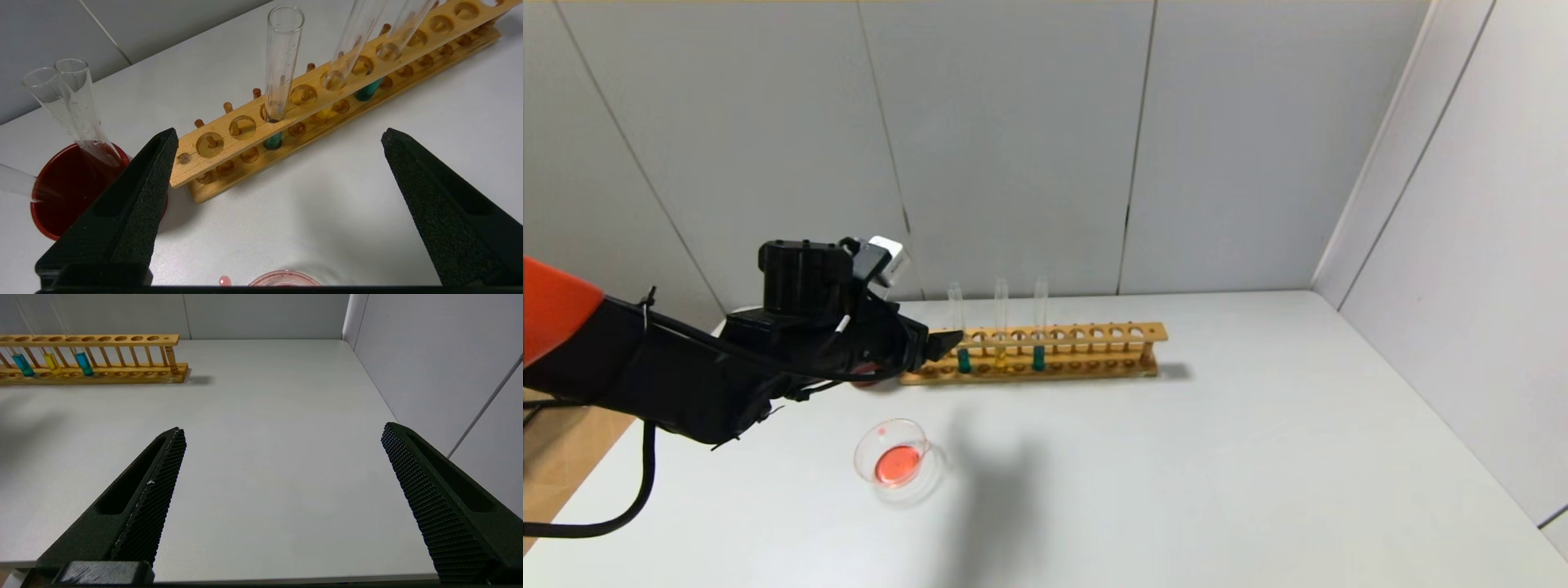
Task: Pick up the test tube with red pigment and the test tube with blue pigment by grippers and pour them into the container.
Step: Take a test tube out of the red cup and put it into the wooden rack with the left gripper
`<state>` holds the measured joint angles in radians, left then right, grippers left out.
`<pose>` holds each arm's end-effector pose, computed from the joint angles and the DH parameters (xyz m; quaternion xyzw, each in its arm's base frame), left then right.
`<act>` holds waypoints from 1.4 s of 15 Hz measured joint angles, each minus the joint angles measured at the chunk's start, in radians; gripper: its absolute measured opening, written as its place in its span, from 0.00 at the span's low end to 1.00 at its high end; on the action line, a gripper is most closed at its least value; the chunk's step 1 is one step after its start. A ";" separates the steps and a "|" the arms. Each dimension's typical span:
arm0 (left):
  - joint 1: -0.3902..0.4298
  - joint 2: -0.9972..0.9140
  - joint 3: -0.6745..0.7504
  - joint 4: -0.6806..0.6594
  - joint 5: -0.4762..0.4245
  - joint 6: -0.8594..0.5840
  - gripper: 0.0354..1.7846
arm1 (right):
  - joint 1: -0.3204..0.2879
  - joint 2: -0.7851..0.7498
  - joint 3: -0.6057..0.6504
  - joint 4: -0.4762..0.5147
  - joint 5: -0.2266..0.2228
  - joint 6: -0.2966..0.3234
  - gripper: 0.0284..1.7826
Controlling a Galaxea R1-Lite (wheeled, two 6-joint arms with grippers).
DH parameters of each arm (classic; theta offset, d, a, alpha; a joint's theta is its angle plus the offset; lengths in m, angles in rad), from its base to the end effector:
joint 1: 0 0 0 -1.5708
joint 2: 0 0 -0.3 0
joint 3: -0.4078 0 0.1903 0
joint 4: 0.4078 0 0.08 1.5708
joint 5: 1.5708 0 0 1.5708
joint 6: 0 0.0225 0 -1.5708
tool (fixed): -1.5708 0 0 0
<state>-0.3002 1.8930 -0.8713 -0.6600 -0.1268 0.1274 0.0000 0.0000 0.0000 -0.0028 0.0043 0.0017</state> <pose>0.3299 -0.1051 0.1387 0.0767 0.1656 -0.2194 0.9584 -0.0228 0.0001 0.0758 0.0008 -0.0014 0.0022 1.0000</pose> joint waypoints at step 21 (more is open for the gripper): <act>0.002 0.253 -0.241 -0.014 0.004 -0.018 0.98 | 0.000 0.000 0.000 0.000 0.000 0.000 0.98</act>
<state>-0.2981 2.1460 -1.1126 -0.6743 -0.1230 0.1091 0.0000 0.0000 0.0000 -0.0028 0.0043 0.0017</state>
